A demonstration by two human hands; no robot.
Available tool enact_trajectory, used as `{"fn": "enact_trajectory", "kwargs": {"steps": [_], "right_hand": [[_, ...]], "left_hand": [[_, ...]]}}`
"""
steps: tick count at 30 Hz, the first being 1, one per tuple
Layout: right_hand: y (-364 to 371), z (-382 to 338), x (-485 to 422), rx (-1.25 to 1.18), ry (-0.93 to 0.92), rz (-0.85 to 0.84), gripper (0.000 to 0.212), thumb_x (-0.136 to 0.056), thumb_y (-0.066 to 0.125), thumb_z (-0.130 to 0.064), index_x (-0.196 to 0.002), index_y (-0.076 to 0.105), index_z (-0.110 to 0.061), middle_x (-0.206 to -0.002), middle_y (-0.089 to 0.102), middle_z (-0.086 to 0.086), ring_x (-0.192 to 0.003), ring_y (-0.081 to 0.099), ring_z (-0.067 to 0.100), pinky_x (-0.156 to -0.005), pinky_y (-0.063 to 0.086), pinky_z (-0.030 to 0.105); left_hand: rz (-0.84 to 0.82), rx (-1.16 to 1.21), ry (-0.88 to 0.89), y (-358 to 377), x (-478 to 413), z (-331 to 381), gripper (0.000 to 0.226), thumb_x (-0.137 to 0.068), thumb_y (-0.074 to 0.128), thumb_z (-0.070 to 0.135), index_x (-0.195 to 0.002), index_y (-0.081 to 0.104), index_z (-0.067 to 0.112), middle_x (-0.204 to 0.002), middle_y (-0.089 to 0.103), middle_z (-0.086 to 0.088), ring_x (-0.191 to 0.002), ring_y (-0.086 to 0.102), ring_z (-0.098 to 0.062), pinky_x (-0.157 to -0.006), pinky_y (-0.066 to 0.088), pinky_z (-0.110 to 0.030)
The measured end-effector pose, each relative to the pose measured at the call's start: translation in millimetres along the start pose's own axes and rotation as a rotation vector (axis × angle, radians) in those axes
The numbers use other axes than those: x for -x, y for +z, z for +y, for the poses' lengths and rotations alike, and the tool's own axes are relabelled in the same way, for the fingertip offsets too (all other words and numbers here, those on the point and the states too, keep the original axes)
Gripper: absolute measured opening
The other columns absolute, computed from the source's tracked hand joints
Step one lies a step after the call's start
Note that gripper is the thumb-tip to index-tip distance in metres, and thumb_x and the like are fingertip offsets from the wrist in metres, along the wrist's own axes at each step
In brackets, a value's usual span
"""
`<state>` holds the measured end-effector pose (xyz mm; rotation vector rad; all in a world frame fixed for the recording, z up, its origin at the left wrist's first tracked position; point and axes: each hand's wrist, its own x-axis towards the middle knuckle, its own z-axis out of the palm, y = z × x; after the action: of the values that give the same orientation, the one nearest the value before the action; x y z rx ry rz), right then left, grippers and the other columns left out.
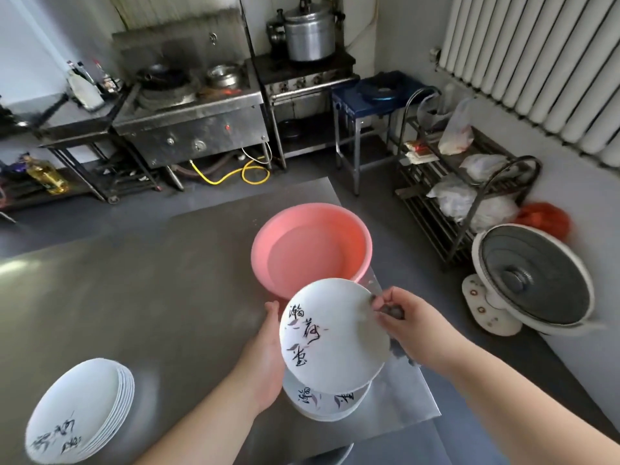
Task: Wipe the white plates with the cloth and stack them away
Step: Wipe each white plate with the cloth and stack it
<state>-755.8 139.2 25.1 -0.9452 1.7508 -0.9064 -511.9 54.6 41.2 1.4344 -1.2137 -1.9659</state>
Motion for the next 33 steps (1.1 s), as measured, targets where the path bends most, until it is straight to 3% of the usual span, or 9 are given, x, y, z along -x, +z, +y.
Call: {"fn": "enact_trajectory", "kwargs": {"steps": [2, 6, 10, 14, 20, 24, 27, 30, 33], "right_hand": [[13, 4, 1, 0.107, 0.016, -0.001, 0.026, -0.098, 0.062, -0.026, -0.113, 0.053, -0.046, -0.073, 0.069, -0.011, -0.050, 0.067, 0.017, -0.038, 0.045, 0.026], [33, 19, 2, 0.348, 0.052, -0.029, 0.036, -0.099, 0.059, -0.030, -0.131, 0.048, -0.039, -0.093, 0.072, -0.008, -0.072, 0.073, 0.018, -0.065, 0.060, 0.032], [44, 35, 3, 0.446, 0.065, -0.067, 0.024, -0.100, 0.053, -0.029, -0.121, 0.050, -0.039, -0.085, 0.072, -0.009, -0.058, 0.072, 0.011, -0.068, 0.061, 0.032], [50, 39, -2, 0.615, 0.016, -0.008, 0.014, -0.096, 0.052, -0.034, -0.110, 0.053, -0.036, -0.085, 0.066, -0.010, -0.067, 0.068, 0.015, -0.072, 0.060, 0.042], [46, 37, -11, 0.776, -0.010, 0.005, 0.013, -0.097, 0.050, -0.040, -0.106, 0.058, -0.034, -0.084, 0.066, -0.008, -0.075, 0.064, 0.018, -0.066, 0.057, 0.036], [33, 30, -15, 0.920, -0.008, 0.107, 0.022, -0.097, 0.049, -0.047, -0.093, 0.058, -0.027, -0.076, 0.064, -0.006, -0.071, 0.062, 0.020, -0.060, 0.055, 0.032], [22, 14, -22, 0.974, -0.007, 0.205, 0.027, -0.095, 0.048, -0.049, -0.090, 0.060, -0.025, -0.075, 0.063, -0.006, -0.070, 0.062, 0.018, -0.060, 0.056, 0.030], [27, -9, -29, 0.994, -0.025, 0.221, 0.027, -0.097, 0.048, -0.049, -0.097, 0.064, -0.027, -0.083, 0.068, -0.006, -0.077, 0.065, 0.019, -0.067, 0.060, 0.034], [56, -32, -36, 0.979, -0.063, 0.165, 0.031, -0.098, 0.048, -0.052, -0.119, 0.064, -0.035, -0.097, 0.071, -0.009, -0.086, 0.067, 0.018, -0.070, 0.058, 0.033]], "left_hand": [[0.143, -0.054, 0.038, 0, -5, -16, 0.026, -0.109, 0.045, 0.050, -0.130, 0.058, 0.041, -0.112, 0.074, 0.027, -0.100, 0.068, 0.011, -0.084, 0.053, -0.022], [0.207, -0.185, 0.118, -10, -21, -44, 0.041, -0.111, 0.049, 0.025, -0.152, 0.047, 0.031, -0.146, 0.055, 0.013, -0.129, 0.055, -0.005, -0.104, 0.043, -0.027], [0.199, -0.335, 0.144, -20, -35, -70, 0.046, -0.110, 0.051, 0.025, -0.153, 0.041, 0.038, -0.140, 0.051, 0.029, -0.114, 0.050, 0.027, -0.083, 0.044, -0.002], [0.210, -0.390, 0.151, -25, -49, -82, 0.051, -0.108, 0.053, 0.027, -0.157, 0.039, 0.036, -0.152, 0.048, 0.020, -0.138, 0.047, -0.002, -0.116, 0.039, -0.032], [0.192, -0.444, 0.132, -26, -57, -90, 0.056, -0.105, 0.057, 0.030, -0.156, 0.038, 0.039, -0.150, 0.048, 0.021, -0.137, 0.046, -0.006, -0.116, 0.044, -0.041], [0.162, -0.475, 0.134, -31, -59, -94, 0.057, -0.104, 0.059, 0.028, -0.156, 0.038, 0.039, -0.145, 0.050, 0.023, -0.132, 0.050, 0.000, -0.112, 0.046, -0.037], [0.138, -0.528, 0.188, -45, -63, -93, 0.055, -0.103, 0.061, 0.031, -0.155, 0.042, 0.036, -0.141, 0.048, 0.035, -0.124, 0.047, 0.019, -0.104, 0.040, -0.012], [0.126, -0.548, 0.191, -69, -63, -86, 0.057, -0.101, 0.062, 0.035, -0.155, 0.043, 0.039, -0.150, 0.045, 0.029, -0.135, 0.044, 0.003, -0.114, 0.035, -0.023], [0.171, -0.600, 0.204, -110, -58, -76, 0.053, -0.101, 0.061, 0.037, -0.151, 0.045, 0.044, -0.140, 0.049, 0.035, -0.135, 0.048, -0.002, -0.108, 0.034, -0.021]]}}
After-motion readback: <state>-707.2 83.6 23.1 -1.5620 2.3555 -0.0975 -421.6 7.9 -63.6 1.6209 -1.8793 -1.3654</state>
